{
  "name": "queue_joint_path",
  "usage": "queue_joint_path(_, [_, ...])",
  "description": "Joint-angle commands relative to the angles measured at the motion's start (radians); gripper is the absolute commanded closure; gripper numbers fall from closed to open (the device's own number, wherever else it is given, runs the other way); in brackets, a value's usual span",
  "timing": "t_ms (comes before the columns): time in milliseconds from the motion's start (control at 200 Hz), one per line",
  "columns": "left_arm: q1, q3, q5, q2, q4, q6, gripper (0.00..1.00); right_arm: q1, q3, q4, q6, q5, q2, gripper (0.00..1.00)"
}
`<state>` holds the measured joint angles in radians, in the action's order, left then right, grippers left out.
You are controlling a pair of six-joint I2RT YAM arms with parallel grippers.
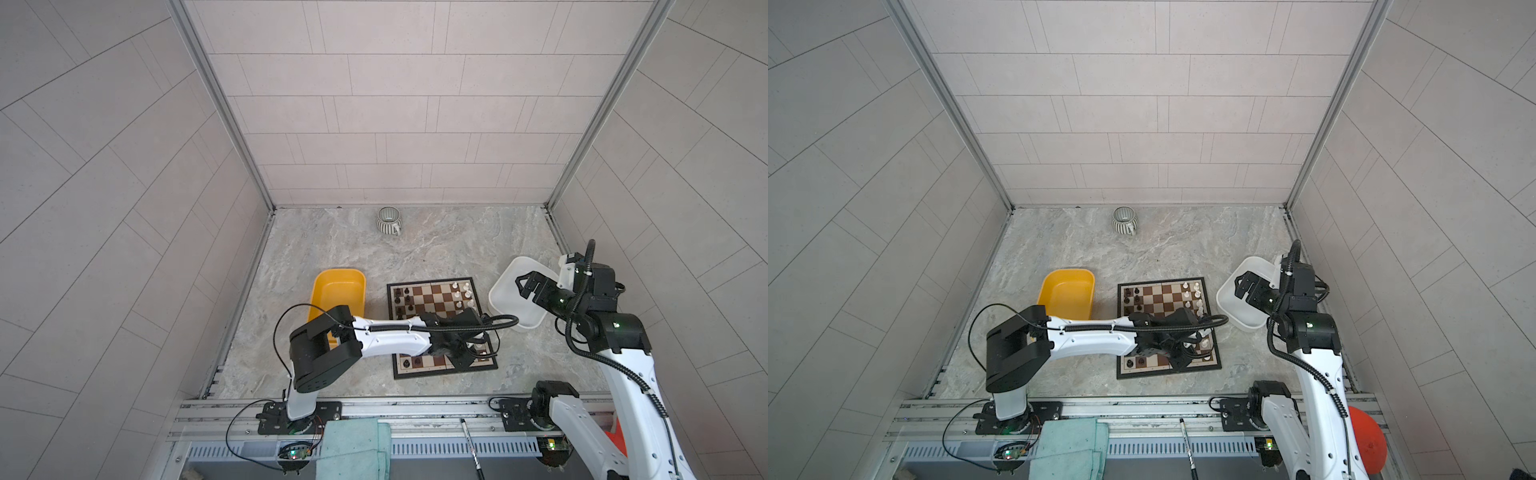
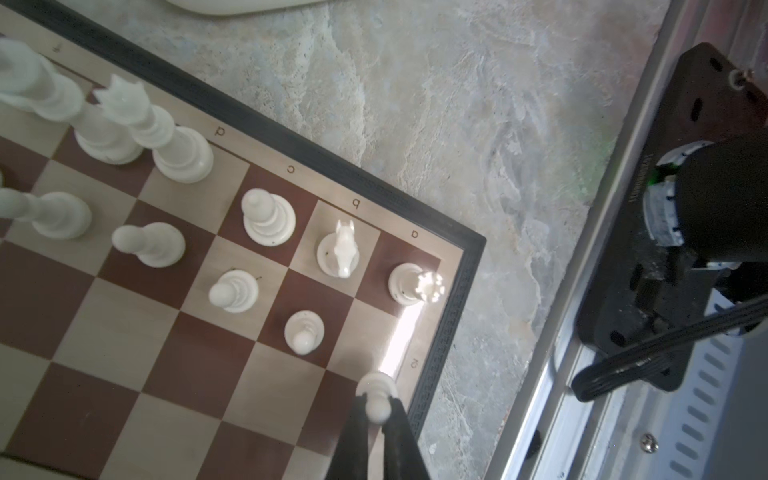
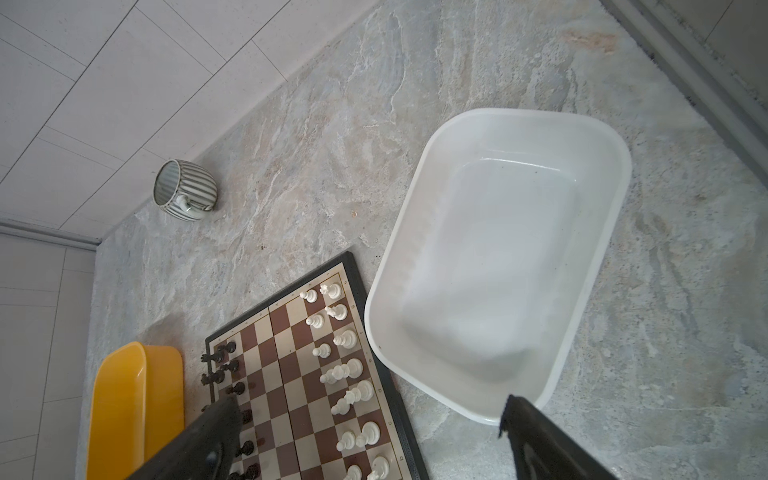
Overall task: Set up the chess pieces on the board
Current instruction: 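Lower the white pawn with the left gripper onto the last empty pawn square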
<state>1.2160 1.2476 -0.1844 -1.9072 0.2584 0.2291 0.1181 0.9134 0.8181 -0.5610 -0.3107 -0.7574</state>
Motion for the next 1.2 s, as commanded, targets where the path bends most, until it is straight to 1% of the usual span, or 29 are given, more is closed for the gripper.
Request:
queue_joint_path(0, [0.003, 0.036, -0.002, -0.026, -0.008, 0.012, 1.0, 0.003, -0.004, 0.015, -0.021, -0.013, 0.007, 0.01])
queue_joint_path(170, [0.002, 0.046, 0.002, -0.045, 0.004, 0.016, 1.0, 0.003, -0.011, 0.011, -0.018, -0.021, 0.004, 0.01])
queue_joint_path(365, [0.007, 0.047, -0.02, -0.062, 0.007, 0.022, 1.0, 0.003, -0.012, 0.0, -0.014, -0.023, -0.003, 0.01])
queue_joint_path(455, [0.008, 0.047, -0.02, -0.066, 0.009, 0.026, 0.98, 0.003, -0.013, 0.0, -0.013, -0.024, 0.0, 0.01])
queue_joint_path(530, [0.01, 0.044, -0.019, -0.065, 0.011, 0.027, 0.95, 0.004, -0.015, 0.0, -0.011, -0.022, 0.003, 0.01])
queue_joint_path(696, [0.014, 0.047, -0.018, -0.065, 0.015, 0.028, 0.81, 0.003, -0.018, 0.0, -0.011, -0.024, 0.006, 0.01])
queue_joint_path(796, [0.018, 0.051, -0.016, -0.062, 0.016, 0.023, 0.75, 0.003, -0.017, 0.0, -0.012, -0.022, 0.006, 0.01])
queue_joint_path(946, [0.023, 0.054, -0.012, -0.054, 0.021, 0.022, 0.69, 0.003, -0.013, 0.0, -0.012, -0.027, 0.004, 0.01])
queue_joint_path(1076, [0.024, 0.059, -0.004, -0.033, 0.03, 0.022, 0.66, 0.003, -0.01, -0.002, -0.013, -0.03, 0.004, 0.01])
queue_joint_path(1196, [0.022, 0.073, 0.031, 0.023, 0.067, 0.022, 0.62, 0.003, -0.008, -0.009, -0.016, -0.036, 0.001, 0.0])
